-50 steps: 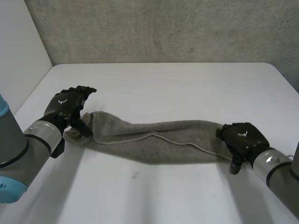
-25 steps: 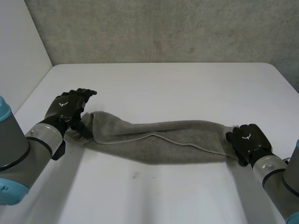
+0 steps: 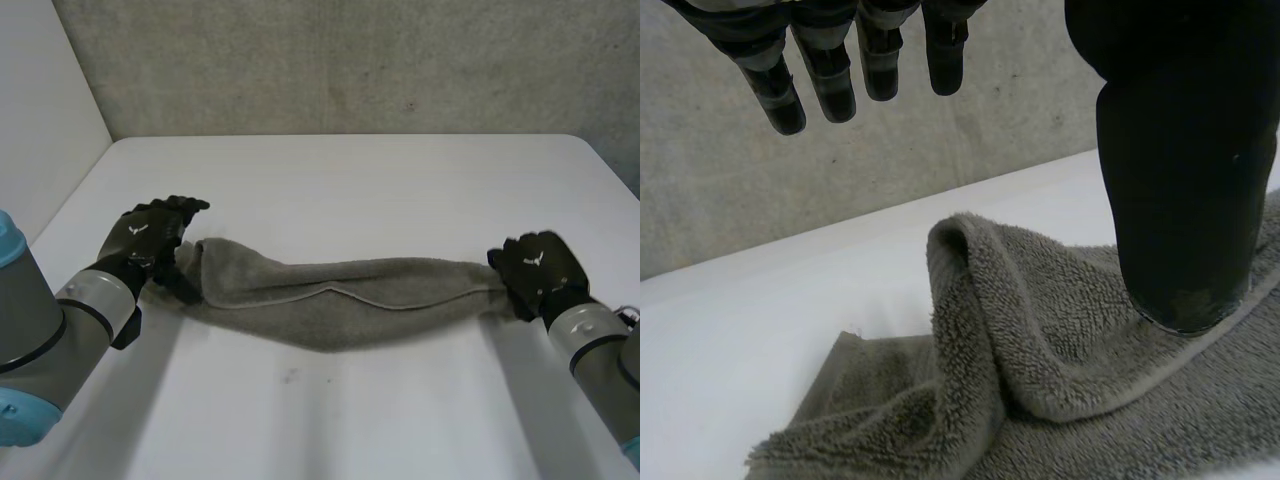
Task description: Fold the towel.
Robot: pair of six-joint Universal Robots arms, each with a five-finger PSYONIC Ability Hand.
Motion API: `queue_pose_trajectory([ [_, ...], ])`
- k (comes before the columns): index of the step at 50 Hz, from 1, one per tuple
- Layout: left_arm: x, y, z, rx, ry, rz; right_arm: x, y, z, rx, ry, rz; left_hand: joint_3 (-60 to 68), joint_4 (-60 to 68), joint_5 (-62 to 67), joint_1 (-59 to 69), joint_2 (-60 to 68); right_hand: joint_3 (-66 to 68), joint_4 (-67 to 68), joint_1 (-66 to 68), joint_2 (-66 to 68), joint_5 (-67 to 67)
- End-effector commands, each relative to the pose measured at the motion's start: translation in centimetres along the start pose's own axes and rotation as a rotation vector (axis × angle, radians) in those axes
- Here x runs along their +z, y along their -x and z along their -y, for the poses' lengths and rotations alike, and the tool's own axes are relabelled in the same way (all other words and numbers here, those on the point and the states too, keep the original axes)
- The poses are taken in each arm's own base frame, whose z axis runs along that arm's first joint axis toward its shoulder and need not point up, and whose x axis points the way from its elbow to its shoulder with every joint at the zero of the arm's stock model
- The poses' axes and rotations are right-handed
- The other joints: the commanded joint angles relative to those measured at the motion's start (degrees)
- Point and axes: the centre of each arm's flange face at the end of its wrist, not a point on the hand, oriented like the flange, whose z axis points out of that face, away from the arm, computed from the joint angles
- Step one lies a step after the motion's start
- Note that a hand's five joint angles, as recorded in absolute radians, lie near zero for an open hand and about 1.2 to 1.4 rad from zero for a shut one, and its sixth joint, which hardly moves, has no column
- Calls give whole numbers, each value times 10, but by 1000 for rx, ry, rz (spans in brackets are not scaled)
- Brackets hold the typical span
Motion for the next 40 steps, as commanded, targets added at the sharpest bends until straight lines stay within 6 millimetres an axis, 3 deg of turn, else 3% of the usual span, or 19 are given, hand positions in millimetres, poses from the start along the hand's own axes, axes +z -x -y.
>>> queue_pose_trajectory([
  [1, -5, -7, -8, 1, 25, -19, -16, -21, 37, -10, -51, -43, 9, 10, -11, 4, 10, 44, 31, 48, 48, 42],
  [6, -6, -16, -15, 5, 44, -47, -19, -22, 39, 18, -2, -5, 9, 10, -11, 4, 10, 44, 31, 48, 48, 42],
  [9, -6, -17, -16, 5, 49, -50, -20, -19, 36, 47, 15, 18, 9, 10, -11, 4, 10, -23, -35, -19, -19, -25],
  [16, -5, -17, -18, 5, 54, -50, -8, 1, 3, 88, 124, 97, 9, 10, -11, 4, 10, -30, -42, -26, -25, -31],
  [20, -5, -17, -18, 5, 54, -50, -2, 3, -9, 102, 165, 107, 9, 10, -11, 4, 10, -152, -164, -148, -148, -154],
  [31, -5, -17, -18, 5, 52, -50, -1, -1, -8, 102, 164, 92, 9, 10, -11, 4, 10, -287, -299, -283, -283, -289],
  [40, -4, -17, -17, 6, 43, -50, -2, -6, 0, 103, 139, 71, 9, 10, -11, 4, 10, -290, -303, -287, -286, -292],
])
